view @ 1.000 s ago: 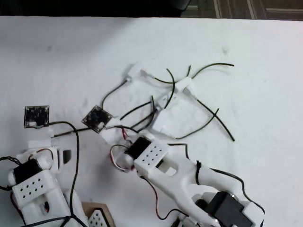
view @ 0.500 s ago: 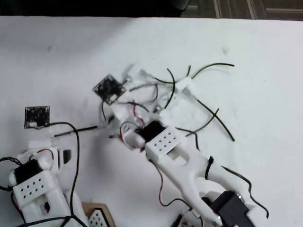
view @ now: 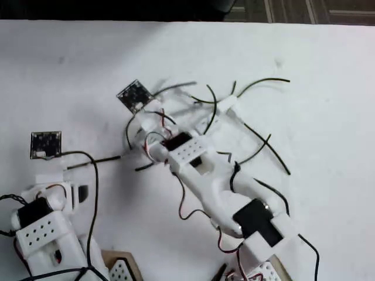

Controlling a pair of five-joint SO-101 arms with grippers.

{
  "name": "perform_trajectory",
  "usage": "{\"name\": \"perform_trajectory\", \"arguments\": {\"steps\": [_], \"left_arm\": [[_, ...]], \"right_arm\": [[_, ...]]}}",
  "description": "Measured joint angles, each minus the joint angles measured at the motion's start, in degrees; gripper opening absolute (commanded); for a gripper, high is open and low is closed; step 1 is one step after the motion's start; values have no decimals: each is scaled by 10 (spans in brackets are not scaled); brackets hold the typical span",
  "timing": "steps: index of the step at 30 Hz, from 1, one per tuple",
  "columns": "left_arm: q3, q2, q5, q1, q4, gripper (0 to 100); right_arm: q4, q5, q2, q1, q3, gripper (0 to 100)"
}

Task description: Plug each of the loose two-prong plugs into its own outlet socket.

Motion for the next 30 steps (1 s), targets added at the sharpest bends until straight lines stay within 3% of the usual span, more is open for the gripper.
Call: {"name": "perform_trajectory", "arguments": {"steps": [6,17,25,30], "left_arm": [[0,0,0,0,0,294],[0,0,0,0,0,294],[1,0,0,0,0,294],[6,0,0,0,-2,294]], "right_arm": [[112,0,-69,11,-7,142],[316,1,-304,148,-7,141],[353,1,-314,225,-7,141],[315,0,-255,254,-7,142]]}}
